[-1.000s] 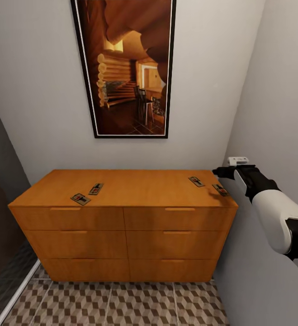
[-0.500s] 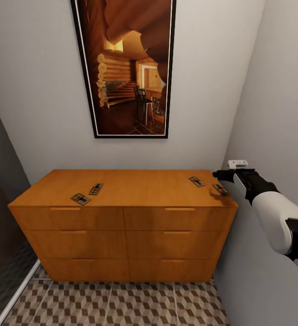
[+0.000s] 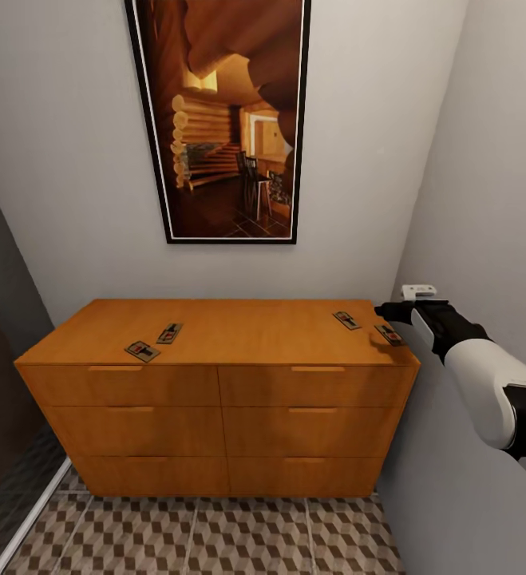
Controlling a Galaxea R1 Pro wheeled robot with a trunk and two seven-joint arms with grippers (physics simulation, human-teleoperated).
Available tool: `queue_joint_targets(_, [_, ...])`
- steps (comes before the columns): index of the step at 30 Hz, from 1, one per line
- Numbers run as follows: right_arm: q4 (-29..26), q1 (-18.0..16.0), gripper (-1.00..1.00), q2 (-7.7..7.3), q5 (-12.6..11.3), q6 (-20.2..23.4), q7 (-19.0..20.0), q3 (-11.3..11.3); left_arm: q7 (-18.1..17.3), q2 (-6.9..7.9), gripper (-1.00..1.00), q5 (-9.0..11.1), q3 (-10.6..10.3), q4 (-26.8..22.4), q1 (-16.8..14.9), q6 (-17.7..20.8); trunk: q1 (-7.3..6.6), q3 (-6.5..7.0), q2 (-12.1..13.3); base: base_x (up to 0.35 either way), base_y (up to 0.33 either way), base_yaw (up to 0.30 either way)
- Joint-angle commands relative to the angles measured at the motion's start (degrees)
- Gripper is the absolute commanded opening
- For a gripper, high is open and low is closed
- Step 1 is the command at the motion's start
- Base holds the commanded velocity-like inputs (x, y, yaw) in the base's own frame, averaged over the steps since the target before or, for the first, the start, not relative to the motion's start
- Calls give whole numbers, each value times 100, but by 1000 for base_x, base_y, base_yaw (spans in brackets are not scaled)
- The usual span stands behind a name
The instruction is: Take the four mousetraps from the cabinet in the bathroom and place them on the bathroom floor. Make sure all four end up on the same floor surface, and ensure that at least two of them are either under or directly next to the same bathroom sink.
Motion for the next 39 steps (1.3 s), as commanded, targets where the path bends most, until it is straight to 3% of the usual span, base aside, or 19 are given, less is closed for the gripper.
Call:
queue_joint_targets(1, [-9,-1,100,2,61,30,43,-47,29,-2,100,-26,6,-9,3,-6,0,-5,-3,0,0,0])
queue_joint_targets(26, [375,7,100,-8,61,-264,45,-52,29,-2,100,-28,6,-9,3,-6,0,-5,-3,0,0,0])
queue_joint_targets(39, [393,8,100,-231,61,-270,403,-48,29,-9,100,-28,6,-9,3,-6,0,-5,-3,0,0,0])
